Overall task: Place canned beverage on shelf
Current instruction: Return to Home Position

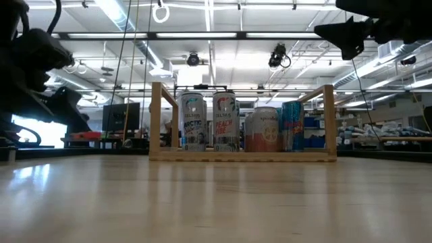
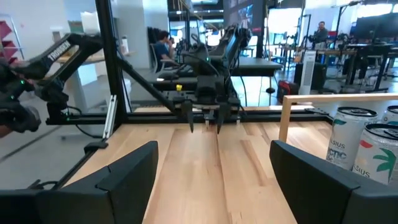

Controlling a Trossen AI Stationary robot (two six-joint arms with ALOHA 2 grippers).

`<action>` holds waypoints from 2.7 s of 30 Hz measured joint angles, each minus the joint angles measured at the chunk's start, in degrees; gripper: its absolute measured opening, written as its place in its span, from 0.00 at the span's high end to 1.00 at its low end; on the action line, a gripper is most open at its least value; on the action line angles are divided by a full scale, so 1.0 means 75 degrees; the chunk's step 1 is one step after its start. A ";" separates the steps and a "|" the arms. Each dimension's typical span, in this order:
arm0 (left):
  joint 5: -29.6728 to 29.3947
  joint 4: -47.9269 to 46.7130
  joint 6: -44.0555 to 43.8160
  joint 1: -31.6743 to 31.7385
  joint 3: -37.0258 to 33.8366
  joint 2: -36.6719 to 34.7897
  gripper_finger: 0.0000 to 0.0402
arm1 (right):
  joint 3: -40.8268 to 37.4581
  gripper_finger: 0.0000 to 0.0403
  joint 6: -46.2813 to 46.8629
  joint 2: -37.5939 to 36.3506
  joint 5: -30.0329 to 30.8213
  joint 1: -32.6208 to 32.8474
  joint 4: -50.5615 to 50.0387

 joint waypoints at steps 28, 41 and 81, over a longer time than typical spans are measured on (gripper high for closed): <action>0.1285 0.0843 0.0313 0.0003 -0.0587 -0.0070 0.23 | -0.1340 0.21 0.0145 0.0000 -0.0052 0.0003 0.1156; 0.0480 0.0762 -0.0845 0.0003 -0.0590 -0.0061 0.23 | -0.1340 0.21 0.0011 0.0000 -0.1429 0.0003 0.0660; 0.0478 0.0919 -0.0002 0.0003 -0.0593 -0.1364 0.23 | -0.1340 0.21 0.0529 -0.2076 -0.3191 0.0009 -0.0156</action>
